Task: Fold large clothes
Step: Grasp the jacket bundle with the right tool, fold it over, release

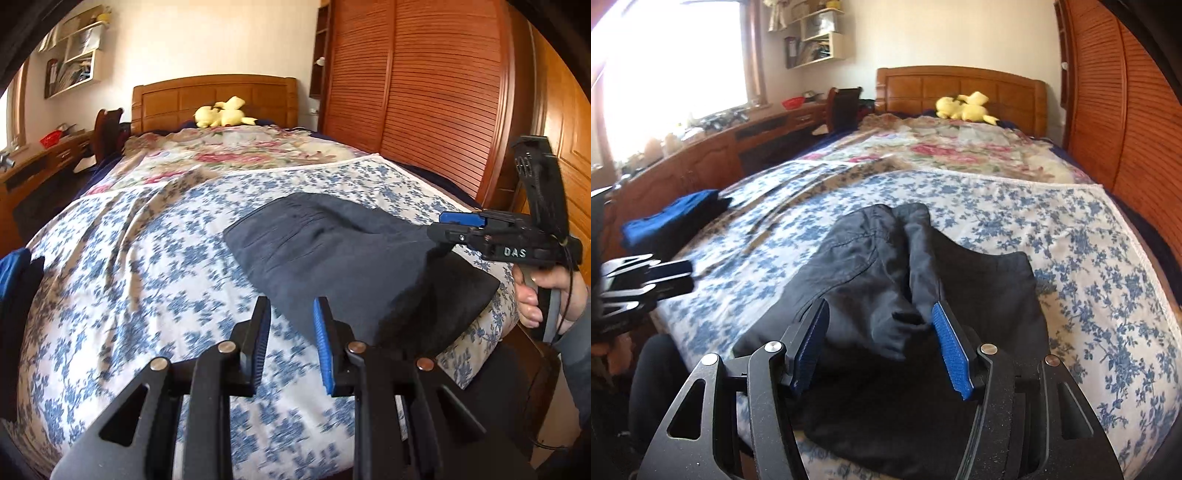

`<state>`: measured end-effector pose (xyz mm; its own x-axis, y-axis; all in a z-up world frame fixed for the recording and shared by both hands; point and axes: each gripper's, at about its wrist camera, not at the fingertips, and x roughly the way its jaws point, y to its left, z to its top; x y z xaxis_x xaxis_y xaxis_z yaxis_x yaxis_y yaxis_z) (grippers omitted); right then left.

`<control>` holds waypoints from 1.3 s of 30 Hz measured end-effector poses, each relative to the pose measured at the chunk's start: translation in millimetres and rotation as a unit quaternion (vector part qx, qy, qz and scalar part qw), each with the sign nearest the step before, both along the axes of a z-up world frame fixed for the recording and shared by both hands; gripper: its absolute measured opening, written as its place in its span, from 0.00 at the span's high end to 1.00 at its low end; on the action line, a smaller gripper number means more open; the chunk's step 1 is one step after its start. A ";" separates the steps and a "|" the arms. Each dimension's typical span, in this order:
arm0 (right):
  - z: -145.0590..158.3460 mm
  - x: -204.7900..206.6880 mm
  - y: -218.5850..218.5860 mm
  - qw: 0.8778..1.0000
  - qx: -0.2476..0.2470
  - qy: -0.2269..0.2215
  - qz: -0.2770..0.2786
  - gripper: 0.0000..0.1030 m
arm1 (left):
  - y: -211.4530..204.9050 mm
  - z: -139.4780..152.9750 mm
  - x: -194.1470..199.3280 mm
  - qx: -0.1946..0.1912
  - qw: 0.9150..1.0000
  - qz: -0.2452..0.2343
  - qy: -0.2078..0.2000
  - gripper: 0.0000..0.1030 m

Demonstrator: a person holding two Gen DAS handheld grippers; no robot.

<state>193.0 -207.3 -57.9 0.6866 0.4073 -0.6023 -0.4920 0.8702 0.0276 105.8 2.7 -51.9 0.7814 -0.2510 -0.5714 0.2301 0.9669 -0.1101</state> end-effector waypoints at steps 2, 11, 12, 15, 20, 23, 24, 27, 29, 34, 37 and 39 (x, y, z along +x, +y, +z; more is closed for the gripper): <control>-3.5 8.1 4.7 1.000 0.000 0.007 -0.005 0.39 | 7.9 -4.2 -3.3 -0.002 1.000 0.004 0.001 0.79; -23.9 26.4 5.2 0.999 -0.007 0.030 -0.042 0.28 | 33.6 -21.0 -19.1 -0.009 1.000 0.020 0.002 0.78; -26.7 28.4 3.6 0.998 -0.003 0.035 -0.047 0.27 | 36.2 -22.7 -20.9 -0.010 1.000 0.022 0.003 0.78; -33.8 31.9 2.4 0.997 0.002 0.049 -0.054 0.26 | 42.4 -26.7 -24.1 -0.014 1.000 0.026 0.006 0.78; -45.8 36.2 2.6 0.995 0.000 0.069 -0.065 0.24 | 51.1 -30.0 -28.4 -0.019 0.999 0.035 0.006 0.78; -49.3 38.4 0.8 0.994 0.016 0.085 -0.063 0.24 | 53.4 -30.7 -29.0 -0.021 0.999 0.038 0.007 0.77; -49.6 38.9 0.3 0.994 0.020 0.088 -0.061 0.24 | 53.9 -30.9 -29.3 -0.021 0.999 0.040 0.007 0.77; -48.9 38.0 2.2 0.994 0.021 0.090 -0.055 0.25 | 55.2 -30.9 -29.4 -0.021 0.999 0.042 0.006 0.77; -47.3 37.0 5.0 0.995 0.018 0.087 -0.049 0.25 | 54.2 -30.1 -30.4 -0.020 0.999 0.042 0.005 0.77; -41.6 32.5 16.6 0.996 0.012 0.084 -0.016 0.82 | 53.5 -28.3 -30.6 -0.019 0.999 0.044 0.003 0.76; -32.6 24.9 24.5 0.998 0.005 0.065 0.005 0.92 | 53.1 -27.5 -30.2 -0.021 0.999 0.045 0.004 0.76; -23.3 19.2 26.7 0.998 0.011 0.051 0.017 0.94 | 52.0 -26.7 -29.8 -0.021 0.999 0.044 0.005 0.76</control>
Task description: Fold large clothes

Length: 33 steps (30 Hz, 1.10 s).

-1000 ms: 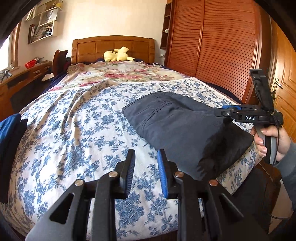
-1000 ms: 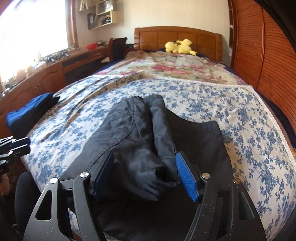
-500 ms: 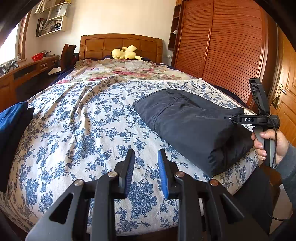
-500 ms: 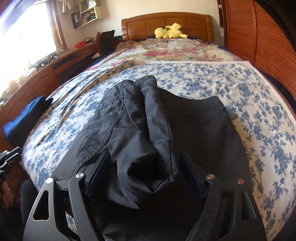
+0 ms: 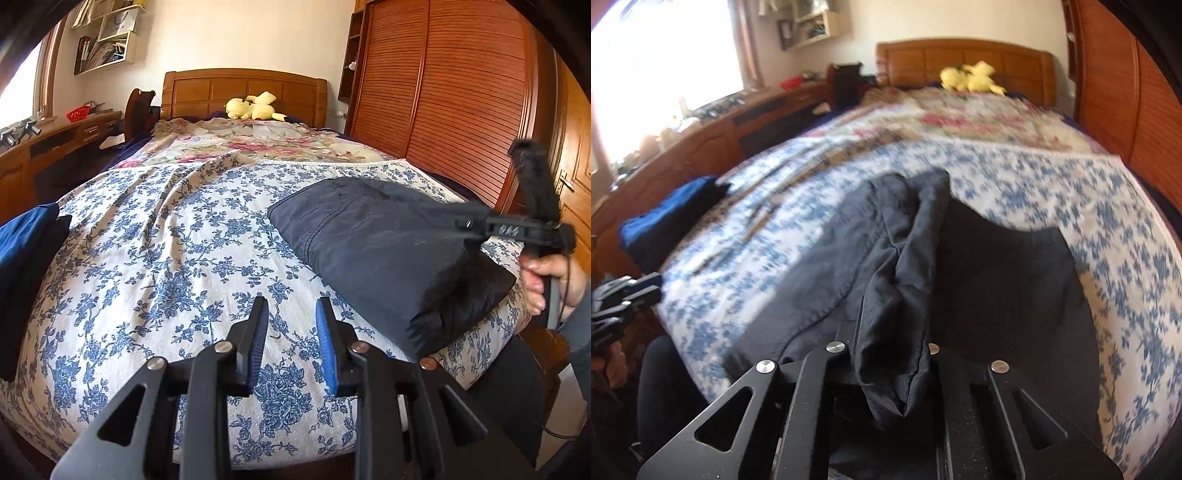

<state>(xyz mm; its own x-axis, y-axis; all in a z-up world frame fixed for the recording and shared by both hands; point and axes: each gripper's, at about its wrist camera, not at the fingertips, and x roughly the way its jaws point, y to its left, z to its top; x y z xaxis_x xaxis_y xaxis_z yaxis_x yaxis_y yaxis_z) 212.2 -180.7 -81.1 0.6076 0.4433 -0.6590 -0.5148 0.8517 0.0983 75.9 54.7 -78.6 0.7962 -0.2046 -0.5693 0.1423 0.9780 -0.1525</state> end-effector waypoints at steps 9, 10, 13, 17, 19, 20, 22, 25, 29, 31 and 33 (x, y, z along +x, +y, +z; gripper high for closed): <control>79.0 -39.1 7.6 0.994 -0.013 -0.102 0.039 0.96 | -13.3 14.0 -0.6 -0.002 1.000 -0.009 -0.014 0.76; 89.5 -43.2 0.3 0.993 -0.011 -0.111 0.036 0.96 | -15.8 15.0 -0.5 -0.002 1.000 -0.012 -0.015 0.76; 105.1 -48.7 -27.4 0.991 -0.011 -0.129 0.009 0.96 | -22.3 17.2 0.6 0.000 1.000 -0.019 -0.016 0.76; 89.2 -51.2 -82.2 0.991 -0.013 -0.116 -0.060 0.96 | -29.9 17.8 0.9 0.002 0.999 -0.028 -0.017 0.76; 58.5 -44.1 -107.8 0.991 -0.036 -0.083 -0.099 0.96 | -34.0 17.7 1.6 0.004 0.999 -0.032 -0.016 0.76; 41.5 -39.9 -116.1 0.989 -0.058 -0.070 -0.115 0.96 | -36.1 17.4 2.3 0.004 0.999 -0.035 -0.016 0.76; 5.4 -29.4 -130.2 0.987 -0.088 -0.025 -0.135 0.94 | -40.5 16.9 3.9 0.007 0.999 -0.040 -0.015 0.76; -16.2 -26.3 -139.6 0.985 -0.099 0.011 -0.142 0.82 | -44.3 16.7 5.6 0.008 0.999 -0.042 -0.014 0.75; -4.5 -30.3 -134.7 0.976 -0.138 -0.013 -0.169 0.59 | -50.2 16.6 4.6 0.010 0.999 -0.048 -0.015 0.75; 5.5 -30.9 -132.9 0.973 -0.153 -0.031 -0.171 0.46 | -53.2 16.3 3.8 0.010 0.999 -0.051 -0.015 0.75; 14.0 -34.4 -129.9 0.969 -0.165 -0.051 -0.178 0.44 | -55.2 16.2 3.4 0.011 0.998 -0.054 -0.015 0.75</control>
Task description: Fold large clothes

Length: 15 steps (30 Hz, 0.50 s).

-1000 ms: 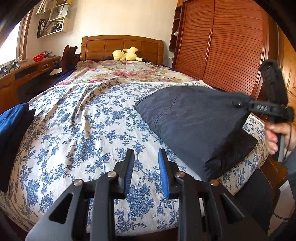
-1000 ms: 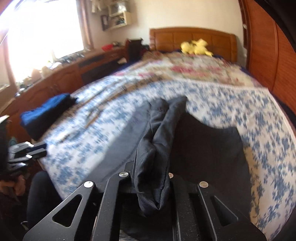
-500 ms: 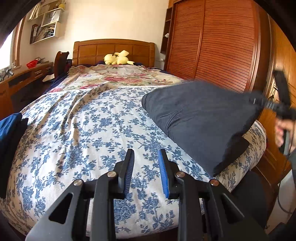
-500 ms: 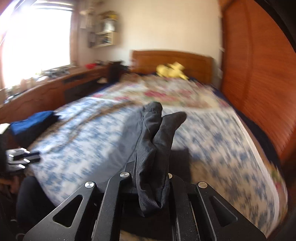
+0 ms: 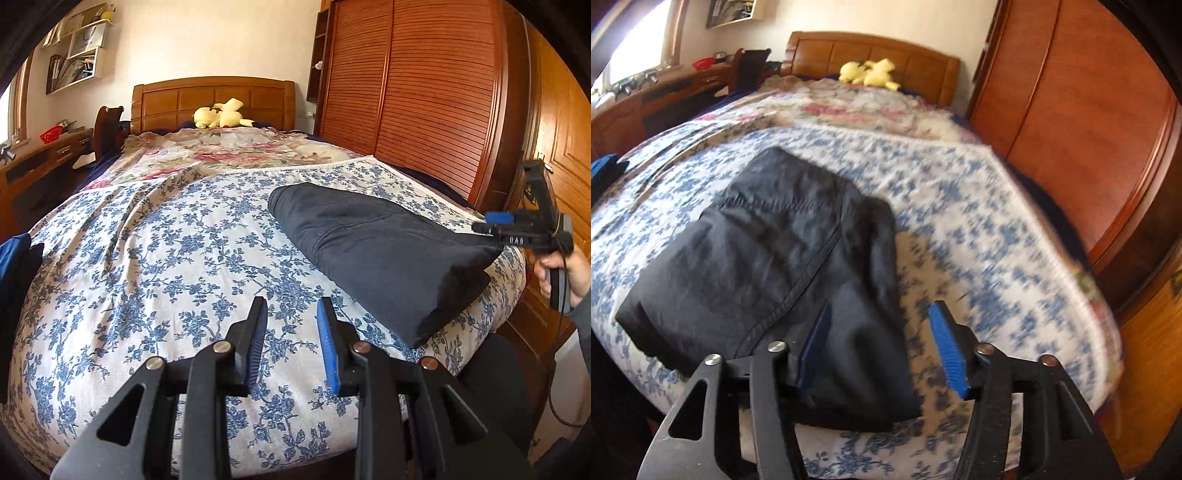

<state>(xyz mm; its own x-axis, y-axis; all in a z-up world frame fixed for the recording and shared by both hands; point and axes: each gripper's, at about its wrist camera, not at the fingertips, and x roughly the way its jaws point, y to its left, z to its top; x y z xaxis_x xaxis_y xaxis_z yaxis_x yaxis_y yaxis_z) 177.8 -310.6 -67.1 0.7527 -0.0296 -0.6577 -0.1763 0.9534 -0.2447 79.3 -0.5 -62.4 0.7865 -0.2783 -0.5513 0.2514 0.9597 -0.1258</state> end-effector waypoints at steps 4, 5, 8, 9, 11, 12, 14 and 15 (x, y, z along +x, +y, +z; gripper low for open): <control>14.5 -2.2 8.8 0.999 0.021 -0.019 0.028 0.43 | -4.6 -1.5 1.5 0.000 1.000 -0.005 0.002 0.75; 14.5 -2.8 15.6 0.998 0.028 -0.016 0.048 0.43 | -6.4 -2.1 1.8 0.001 1.000 -0.006 0.003 0.75; 6.5 -2.8 37.4 0.997 0.027 -0.002 0.077 0.43 | -9.6 -3.1 1.0 0.004 1.000 -0.010 0.004 0.75; 2.9 -3.4 44.7 0.996 0.024 0.004 0.080 0.43 | -10.1 -3.0 0.5 0.005 1.000 -0.010 0.004 0.75; -3.1 -4.9 56.1 0.995 0.030 0.013 0.093 0.43 | -10.7 -2.8 0.1 0.006 1.000 -0.011 0.003 0.75; -6.8 -6.0 60.4 0.994 0.038 0.020 0.102 0.43 | -10.9 -2.7 -0.1 0.006 1.000 -0.011 0.003 0.74; -15.4 -6.2 65.2 0.994 0.033 0.029 0.104 0.43 | -10.9 -2.7 -0.3 0.005 1.000 -0.011 0.003 0.74; -21.5 -5.1 64.7 0.994 0.033 0.037 0.102 0.43 | -10.8 -2.6 -0.2 0.004 1.000 -0.012 0.003 0.74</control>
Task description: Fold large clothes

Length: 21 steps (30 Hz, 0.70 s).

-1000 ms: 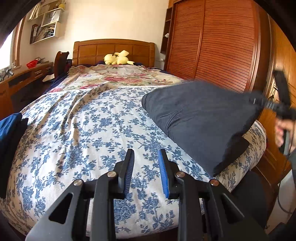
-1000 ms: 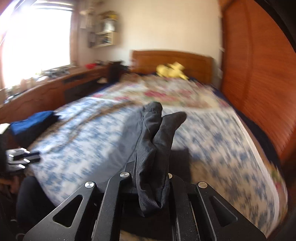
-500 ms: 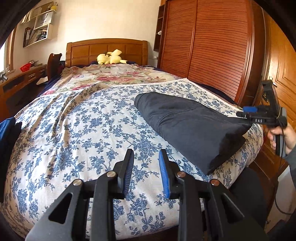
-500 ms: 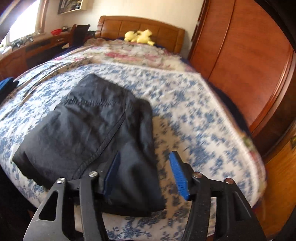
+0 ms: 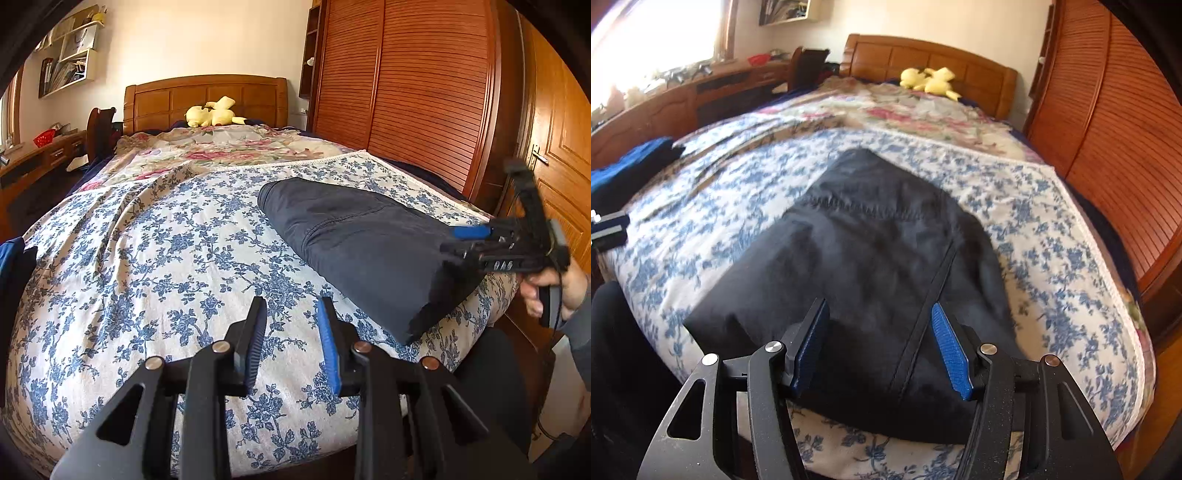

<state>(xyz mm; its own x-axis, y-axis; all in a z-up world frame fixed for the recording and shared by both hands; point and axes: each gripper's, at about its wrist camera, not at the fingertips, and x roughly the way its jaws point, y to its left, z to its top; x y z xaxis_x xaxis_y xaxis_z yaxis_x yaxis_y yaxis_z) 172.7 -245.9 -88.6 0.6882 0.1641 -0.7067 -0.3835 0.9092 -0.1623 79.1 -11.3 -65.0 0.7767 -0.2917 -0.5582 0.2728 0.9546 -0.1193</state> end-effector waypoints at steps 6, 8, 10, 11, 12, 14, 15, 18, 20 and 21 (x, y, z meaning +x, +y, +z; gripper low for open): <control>-48.2 6.6 -15.5 0.999 0.003 0.052 -0.013 0.41 | 1.0 0.1 1.2 -0.008 1.000 0.002 -0.002 0.63; -48.3 6.1 -20.2 0.998 0.020 0.051 -0.016 0.40 | 0.0 1.4 2.8 -0.006 1.000 0.003 -0.004 0.62; -46.8 3.7 -19.5 0.999 0.017 0.043 -0.017 0.40 | -2.7 3.0 7.4 -0.005 1.000 -0.003 -0.004 0.60; -45.1 2.1 -19.2 0.999 0.017 0.041 -0.018 0.40 | -4.5 3.5 9.7 -0.002 1.000 -0.005 -0.005 0.59; -42.5 0.5 -19.7 0.999 0.016 0.038 -0.019 0.40 | -7.8 3.8 13.9 0.003 1.000 -0.009 -0.005 0.58; -34.6 -5.5 -23.8 0.999 0.017 0.028 -0.024 0.40 | -13.3 3.3 23.2 0.006 1.000 -0.019 -0.003 0.55; -29.0 -10.0 -27.8 0.999 0.021 0.024 -0.028 0.40 | -16.4 2.8 28.5 0.008 1.000 -0.024 -0.001 0.53; -18.1 -20.6 -45.2 0.999 0.030 0.009 -0.037 0.40 | -26.2 1.1 46.5 0.014 0.999 -0.038 -0.002 0.50; -13.1 -29.8 -60.1 0.998 0.033 0.000 -0.047 0.40 | -31.3 -1.1 59.2 0.016 0.999 -0.048 0.003 0.50; -11.9 -33.2 -66.7 0.998 0.032 -0.002 -0.055 0.40 | -34.3 -2.3 66.7 0.018 0.998 -0.052 0.004 0.50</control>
<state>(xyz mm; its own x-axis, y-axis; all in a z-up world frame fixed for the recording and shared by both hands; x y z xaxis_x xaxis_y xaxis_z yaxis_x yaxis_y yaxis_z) 139.5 -312.6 -100.5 0.7080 0.1311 -0.6939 -0.2797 0.9543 -0.1051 145.8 -45.6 -67.3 0.7382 -0.3500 -0.5767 0.3698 0.9249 -0.0881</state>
